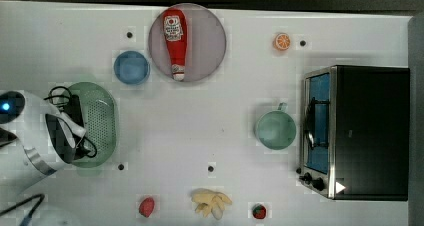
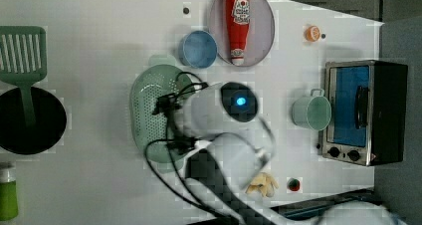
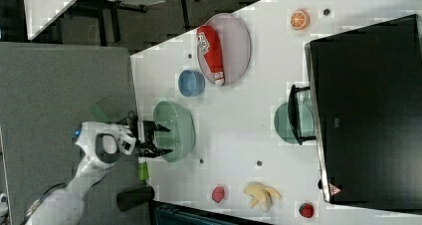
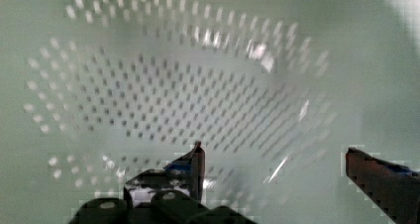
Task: Drag strainer right to left.
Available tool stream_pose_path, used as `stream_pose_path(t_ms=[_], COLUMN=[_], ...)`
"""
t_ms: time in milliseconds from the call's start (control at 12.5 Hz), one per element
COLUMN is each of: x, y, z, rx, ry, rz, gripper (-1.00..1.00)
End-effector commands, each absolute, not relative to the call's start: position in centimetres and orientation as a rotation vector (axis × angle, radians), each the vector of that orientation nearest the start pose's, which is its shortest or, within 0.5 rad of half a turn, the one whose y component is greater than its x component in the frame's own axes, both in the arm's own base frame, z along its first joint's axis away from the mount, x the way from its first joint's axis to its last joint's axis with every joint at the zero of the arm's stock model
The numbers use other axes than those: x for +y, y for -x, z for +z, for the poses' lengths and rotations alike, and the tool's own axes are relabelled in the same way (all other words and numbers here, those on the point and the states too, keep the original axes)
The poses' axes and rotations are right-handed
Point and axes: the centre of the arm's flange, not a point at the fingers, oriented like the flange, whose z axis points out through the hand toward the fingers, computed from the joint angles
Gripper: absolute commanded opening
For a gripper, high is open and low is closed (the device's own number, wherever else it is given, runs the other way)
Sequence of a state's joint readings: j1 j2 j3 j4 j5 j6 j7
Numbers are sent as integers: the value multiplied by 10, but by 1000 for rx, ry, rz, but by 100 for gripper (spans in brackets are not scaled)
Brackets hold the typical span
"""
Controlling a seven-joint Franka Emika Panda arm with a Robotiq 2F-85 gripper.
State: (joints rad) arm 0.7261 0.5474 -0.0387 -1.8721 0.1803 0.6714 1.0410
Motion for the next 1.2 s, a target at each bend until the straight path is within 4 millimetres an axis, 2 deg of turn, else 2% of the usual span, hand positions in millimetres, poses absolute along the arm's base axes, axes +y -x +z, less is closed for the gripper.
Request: stream_pose_path(t_ms=[80, 240, 400, 560, 720, 800, 880, 1200], x=[306, 223, 126, 32, -35, -56, -69, -82], y=[-539, -549, -545, -534, -518, -512, -508, -507], z=[383, 467, 530, 574, 592, 595, 594, 586], rx=[1597, 1492, 1359, 1234, 1226, 1256, 1283, 1328], ry=[2674, 2692, 2781, 2885, 2902, 2877, 2863, 2860], rz=[89, 56, -15, -131, -137, -121, -94, -50], gripper=[100, 100, 100, 100, 100, 100, 100, 100])
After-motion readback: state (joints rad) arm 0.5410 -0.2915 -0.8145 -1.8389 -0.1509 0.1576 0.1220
